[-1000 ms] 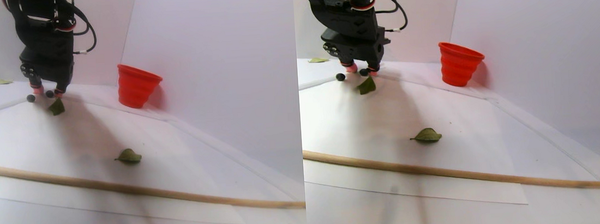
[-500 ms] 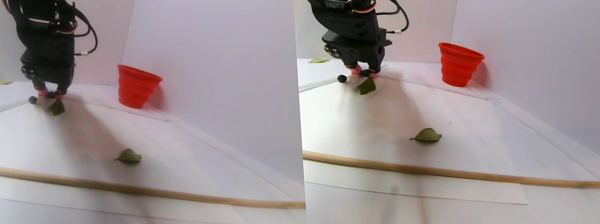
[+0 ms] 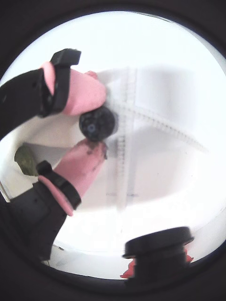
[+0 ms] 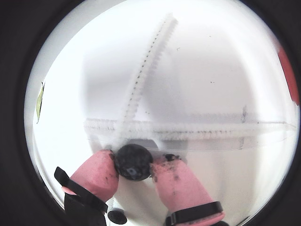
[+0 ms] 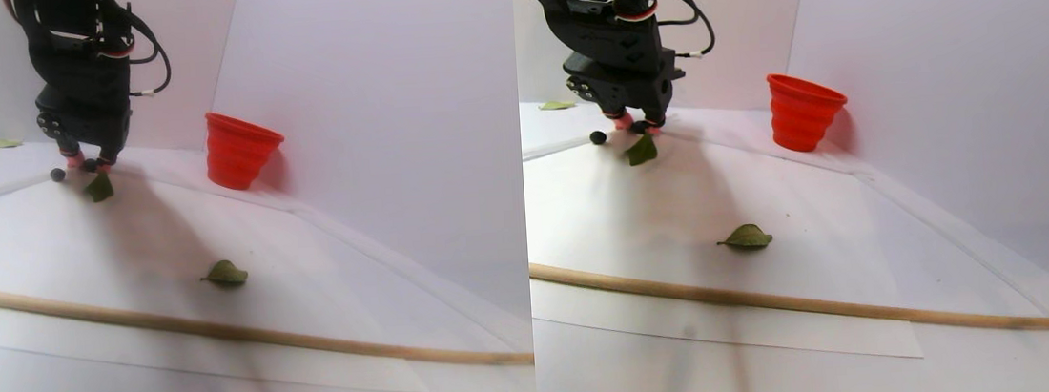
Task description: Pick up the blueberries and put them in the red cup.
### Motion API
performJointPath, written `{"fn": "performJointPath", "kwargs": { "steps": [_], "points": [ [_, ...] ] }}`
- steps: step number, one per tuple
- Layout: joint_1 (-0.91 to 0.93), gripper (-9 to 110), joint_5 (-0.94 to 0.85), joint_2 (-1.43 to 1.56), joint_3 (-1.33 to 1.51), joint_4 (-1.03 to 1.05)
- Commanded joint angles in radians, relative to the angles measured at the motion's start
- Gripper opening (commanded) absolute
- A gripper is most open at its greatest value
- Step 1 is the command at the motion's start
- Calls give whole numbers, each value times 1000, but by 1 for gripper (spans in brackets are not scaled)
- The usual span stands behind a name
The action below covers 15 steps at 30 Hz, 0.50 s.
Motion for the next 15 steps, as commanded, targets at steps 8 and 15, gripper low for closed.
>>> {"fn": "performJointPath", "kwargs": {
  "steps": [8, 15],
  "points": [
    [37, 12, -21, 249, 64, 38],
    [52, 12, -37, 302, 101, 55]
  ]
}}
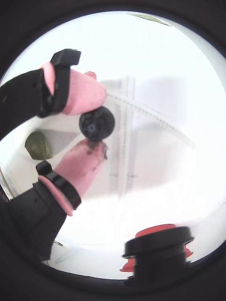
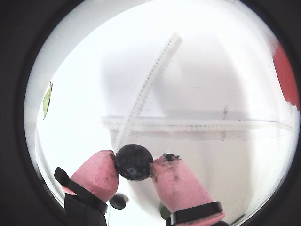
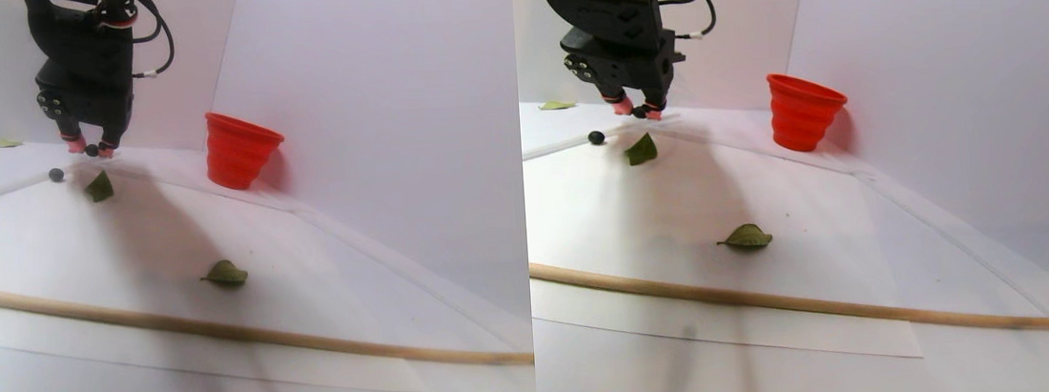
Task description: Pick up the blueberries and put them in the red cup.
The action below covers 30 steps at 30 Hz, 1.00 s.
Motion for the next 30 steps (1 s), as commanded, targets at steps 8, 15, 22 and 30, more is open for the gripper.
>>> {"fn": "performJointPath", "kwargs": {
  "steps": [8, 15, 22, 30],
  "points": [
    [64, 12, -17, 199, 23, 18],
    [103, 12, -31, 224, 32, 25],
    [135, 12, -34, 255, 38, 25],
    [176, 12, -34, 299, 37, 25]
  ]
}}
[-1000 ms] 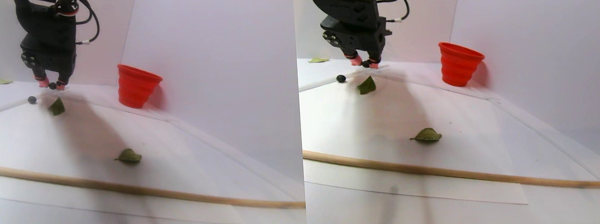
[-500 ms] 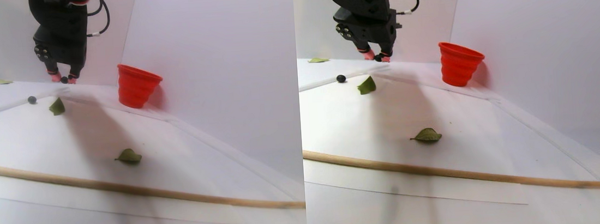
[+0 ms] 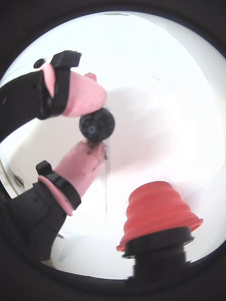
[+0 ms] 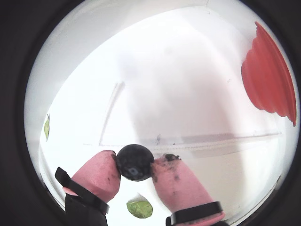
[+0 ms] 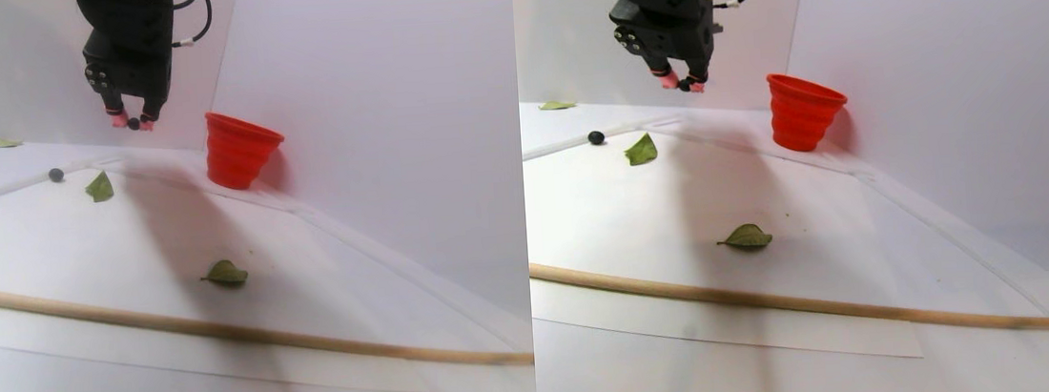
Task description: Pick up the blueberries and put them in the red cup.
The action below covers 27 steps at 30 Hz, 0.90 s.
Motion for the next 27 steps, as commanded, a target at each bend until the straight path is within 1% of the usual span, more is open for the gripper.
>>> {"fn": "performJointPath", "kwargs": {
  "steps": [1, 27],
  "points": [
    [52, 12, -6, 146, -12, 0],
    [187, 12, -37, 199, -51, 5]
  ]
}}
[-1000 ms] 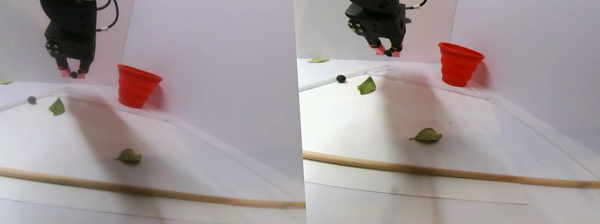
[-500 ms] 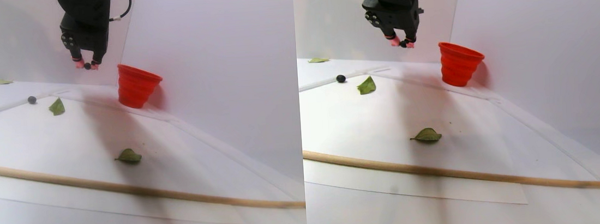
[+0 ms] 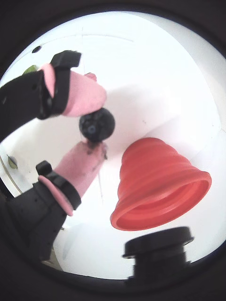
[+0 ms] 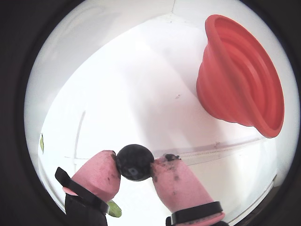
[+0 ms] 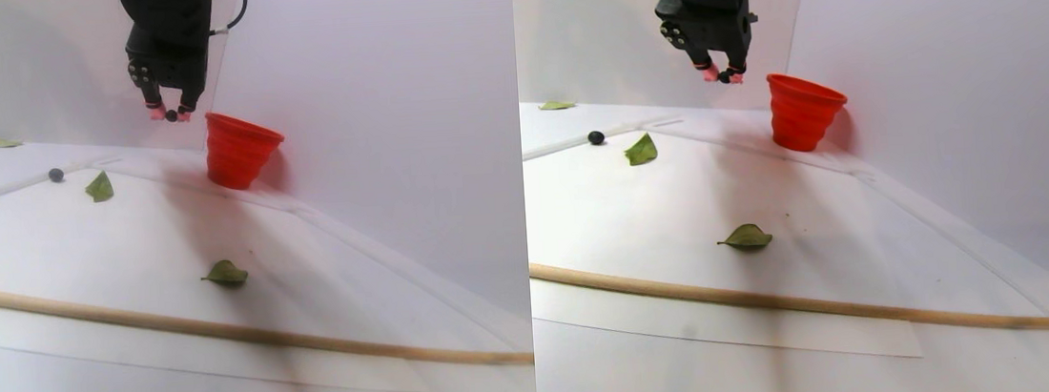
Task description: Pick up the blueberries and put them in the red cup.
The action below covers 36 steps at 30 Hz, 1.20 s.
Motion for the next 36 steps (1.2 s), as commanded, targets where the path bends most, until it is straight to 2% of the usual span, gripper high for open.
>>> {"fn": "performJointPath", "kwargs": {
  "steps": [1, 20, 36],
  "points": [
    [63, 12, -3, 173, -54, 5],
    [155, 12, -15, 206, -114, 38],
    [230, 12, -26, 120, -199, 41]
  ]
}}
